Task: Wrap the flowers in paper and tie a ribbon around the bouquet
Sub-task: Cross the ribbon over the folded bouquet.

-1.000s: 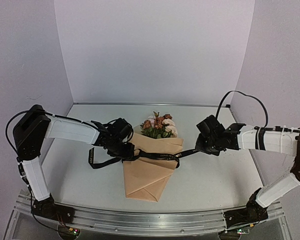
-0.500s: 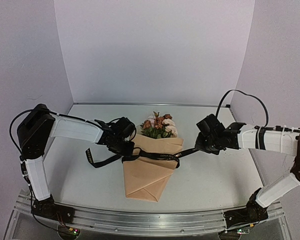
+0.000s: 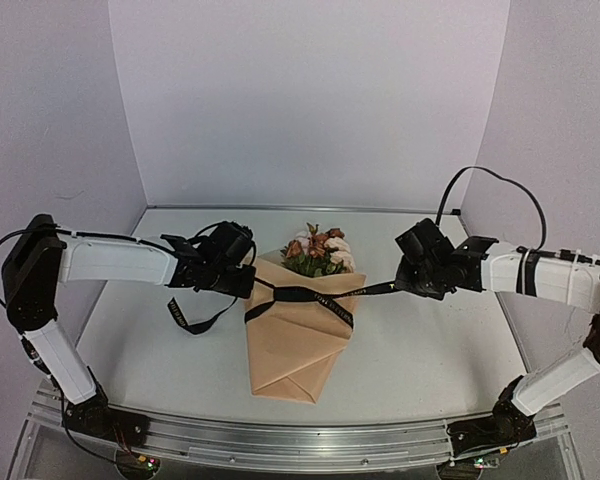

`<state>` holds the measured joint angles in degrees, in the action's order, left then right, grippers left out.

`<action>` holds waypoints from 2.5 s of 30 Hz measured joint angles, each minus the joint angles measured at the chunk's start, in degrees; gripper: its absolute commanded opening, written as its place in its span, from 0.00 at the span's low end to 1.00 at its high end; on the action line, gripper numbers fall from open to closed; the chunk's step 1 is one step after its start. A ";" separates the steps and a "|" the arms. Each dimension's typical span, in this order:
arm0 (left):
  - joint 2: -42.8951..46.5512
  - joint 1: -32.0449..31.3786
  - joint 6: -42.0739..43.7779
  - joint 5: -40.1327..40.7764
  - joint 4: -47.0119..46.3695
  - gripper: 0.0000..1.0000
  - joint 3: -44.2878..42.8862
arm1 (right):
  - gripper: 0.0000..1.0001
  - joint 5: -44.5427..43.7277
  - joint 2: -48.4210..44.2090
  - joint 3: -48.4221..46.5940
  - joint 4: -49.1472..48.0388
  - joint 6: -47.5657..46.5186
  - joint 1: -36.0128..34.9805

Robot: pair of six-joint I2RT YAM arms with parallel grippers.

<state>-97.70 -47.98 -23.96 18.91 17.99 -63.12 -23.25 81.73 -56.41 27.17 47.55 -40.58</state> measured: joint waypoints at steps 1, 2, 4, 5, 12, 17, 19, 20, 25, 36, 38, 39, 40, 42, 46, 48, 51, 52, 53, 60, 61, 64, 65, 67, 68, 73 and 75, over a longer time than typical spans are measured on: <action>0.97 0.02 -0.04 0.24 -0.35 0.00 0.42 | 0.00 -0.28 0.00 -0.08 0.29 -0.01 0.11; 1.92 0.07 -0.15 0.45 -0.63 0.00 0.86 | 0.00 -0.55 0.00 -0.13 0.59 -0.01 0.22; 3.39 0.38 -0.89 0.72 -1.02 0.00 2.01 | 0.00 -1.07 -0.03 -0.08 1.27 0.03 0.50; 3.90 0.64 -1.50 0.79 -1.13 0.00 2.67 | 0.00 -1.32 -0.11 -0.01 1.53 0.05 0.65; 8.80 2.29 -6.09 0.05 -0.97 0.00 10.79 | 0.00 -2.97 -4.58 5.00 3.35 1.58 2.20; 12.47 2.22 -8.21 -1.60 -1.23 0.00 14.91 | 0.00 -3.53 -7.63 9.09 5.03 3.01 3.31; 13.16 2.22 -9.08 -2.28 -1.61 0.00 15.63 | 0.00 -3.52 -8.06 9.86 5.51 3.50 3.33; 13.38 2.22 -9.30 -2.61 -1.68 0.00 15.85 | 0.00 -3.48 -8.12 10.01 5.68 3.65 3.33; 14.79 2.26 -10.14 -4.03 -2.86 0.00 16.97 | 0.00 -3.46 -8.29 10.04 6.02 3.96 3.42; 19.94 1.68 -4.06 -23.39 -12.76 0.00 19.62 | 0.00 -0.52 -9.03 9.37 6.99 3.94 2.82; 18.88 1.22 -3.05 -26.32 -13.17 0.00 18.58 | 0.00 -0.13 -9.03 8.61 7.05 3.94 2.04; 18.39 1.04 -2.62 -27.48 -13.50 0.00 18.13 | 0.00 0.05 -9.03 8.15 7.03 3.94 1.55; 18.01 0.87 -2.32 -28.42 -13.64 0.00 17.71 | 0.00 0.22 -9.03 7.69 7.01 3.94 1.11; 17.53 0.56 -1.41 -30.12 -13.75 0.00 17.07 | 0.00 0.47 -9.03 6.76 7.01 3.94 0.38; 17.24 0.50 -0.01 -32.11 -13.79 0.00 15.93 | 0.00 0.73 -8.84 4.71 7.10 3.72 -0.64; 17.15 0.50 0.45 -32.86 -13.95 0.00 15.33 | 0.00 0.82 -8.44 3.40 7.24 3.48 -0.78; 17.05 0.43 1.34 -34.12 -13.96 0.00 15.01 | 0.00 0.86 -6.75 0.18 7.45 2.47 -0.87; 16.96 0.41 1.52 -34.51 -13.89 0.00 14.95 | 0.00 0.86 -5.97 -1.03 7.47 2.10 -0.87; 16.85 0.34 1.69 -34.96 -13.72 0.00 14.79 | 0.00 0.86 -5.05 -2.48 7.55 1.58 -0.87; 16.63 -0.15 3.56 -38.39 -13.35 0.00 14.67 | 0.00 0.98 0.42 -10.84 7.98 -1.54 -0.87; 16.62 -0.31 3.87 -38.79 -13.05 0.00 14.66 | 0.00 1.12 1.04 -11.68 8.02 -1.87 -0.87; 16.46 -0.65 4.60 -39.93 -11.91 0.00 14.46 | 0.00 1.69 2.35 -13.63 8.34 -2.70 -0.93; 16.41 -0.75 4.68 -40.22 -11.69 0.00 14.46 | 0.00 1.83 2.58 -14.26 8.46 -2.95 -1.02; 16.28 -0.83 4.71 -40.43 -11.36 0.00 14.46 | 0.00 1.92 2.63 -15.33 8.84 -3.34 -1.42; 16.25 -0.86 4.71 -40.49 -11.21 0.00 14.46 | 0.00 1.91 2.62 -15.83 8.99 -3.48 -1.62; 16.25 -0.88 4.71 -41.10 -10.98 0.00 14.46 | 0.00 1.96 2.34 -19.56 10.51 -4.75 -4.10; 16.25 -0.88 4.71 -41.41 -10.96 0.00 14.46 | 0.00 2.48 2.34 -21.43 10.74 -5.66 -5.02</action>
<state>-81.45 -48.86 -19.25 -22.50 7.03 -48.66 -20.78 84.07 -77.83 37.91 41.89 -45.60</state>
